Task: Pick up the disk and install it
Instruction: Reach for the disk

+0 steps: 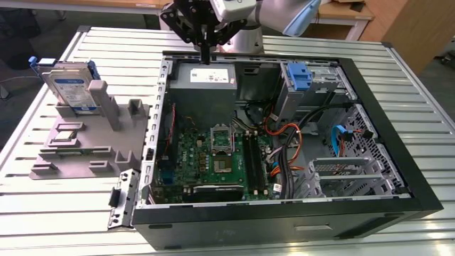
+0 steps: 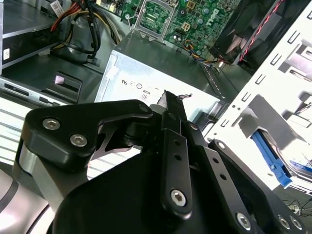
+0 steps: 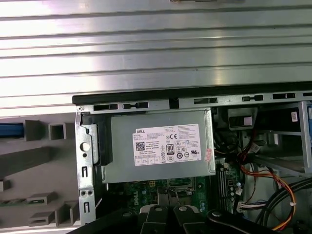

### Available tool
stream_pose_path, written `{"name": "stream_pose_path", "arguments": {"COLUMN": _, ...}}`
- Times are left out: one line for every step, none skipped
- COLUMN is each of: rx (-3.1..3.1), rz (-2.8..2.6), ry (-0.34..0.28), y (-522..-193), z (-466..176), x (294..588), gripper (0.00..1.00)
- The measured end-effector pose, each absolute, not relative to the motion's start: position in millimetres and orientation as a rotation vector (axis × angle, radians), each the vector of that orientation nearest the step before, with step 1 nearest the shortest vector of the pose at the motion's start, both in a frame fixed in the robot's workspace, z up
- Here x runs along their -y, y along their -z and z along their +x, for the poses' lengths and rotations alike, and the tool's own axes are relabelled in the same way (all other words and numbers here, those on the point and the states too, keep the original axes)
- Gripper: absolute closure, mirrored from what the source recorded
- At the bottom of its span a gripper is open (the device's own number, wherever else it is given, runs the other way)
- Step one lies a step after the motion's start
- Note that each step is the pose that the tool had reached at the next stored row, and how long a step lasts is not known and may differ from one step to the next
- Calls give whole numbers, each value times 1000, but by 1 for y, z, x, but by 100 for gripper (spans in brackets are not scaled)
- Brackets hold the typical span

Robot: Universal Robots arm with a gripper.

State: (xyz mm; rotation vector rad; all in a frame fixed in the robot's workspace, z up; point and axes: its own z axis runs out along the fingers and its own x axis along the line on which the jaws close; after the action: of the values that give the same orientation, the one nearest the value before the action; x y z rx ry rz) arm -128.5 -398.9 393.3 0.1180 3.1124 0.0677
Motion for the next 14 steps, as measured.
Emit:
{"name": "stream_pose_path", "arguments": {"rx": -3112, "rz": 118, "ry": -68, "y": -393, "z": -129, "x": 399, "gripper": 90}}
{"name": "stream_pose_path", "arguments": {"rx": -3113, "rz": 118, "ry": -68, "y": -393, "z": -129, "x": 399, "gripper": 90}}
{"name": "stream_pose_path", "arguments": {"rx": -3112, "rz": 118, "ry": -68, "y": -393, "z": -129, "x": 399, "gripper": 90}}
{"name": "stream_pose_path", "arguments": {"rx": -3113, "rz": 118, "ry": -68, "y": -393, "z": -129, "x": 399, "gripper": 90}}
{"name": "stream_pose_path", "arguments": {"rx": -3113, "rz": 118, "ry": -68, "y": -393, "z": -129, "x": 399, "gripper": 90}}
{"name": "stream_pose_path", "arguments": {"rx": -3112, "rz": 118, "ry": -68, "y": -393, "z": -129, "x": 399, "gripper": 90}}
{"name": "stream_pose_path", "arguments": {"rx": -3112, "rz": 118, "ry": -68, "y": -393, "z": -130, "x": 399, "gripper": 90}}
{"name": "stream_pose_path", "arguments": {"rx": -3112, "rz": 118, "ry": -68, "y": -393, "z": -130, "x": 399, "gripper": 90}}
{"name": "stream_pose_path", "arguments": {"rx": -3112, "rz": 118, "ry": -68, "y": -393, "z": -130, "x": 399, "gripper": 90}}
{"name": "stream_pose_path", "arguments": {"rx": -3113, "rz": 118, "ry": -68, "y": -393, "z": -131, "x": 399, "gripper": 90}}
{"name": "stream_pose_path", "arguments": {"rx": -3112, "rz": 118, "ry": -68, "y": -393, "z": -131, "x": 399, "gripper": 90}}
{"name": "stream_pose_path", "arguments": {"rx": -3112, "rz": 118, "ry": -68, "y": -393, "z": -131, "x": 399, "gripper": 90}}
{"name": "stream_pose_path", "arguments": {"rx": -3112, "rz": 118, "ry": -68, "y": -393, "z": -132, "x": 399, "gripper": 90}}
{"name": "stream_pose_path", "arguments": {"rx": -3113, "rz": 118, "ry": -68, "y": -393, "z": -133, "x": 399, "gripper": 90}}
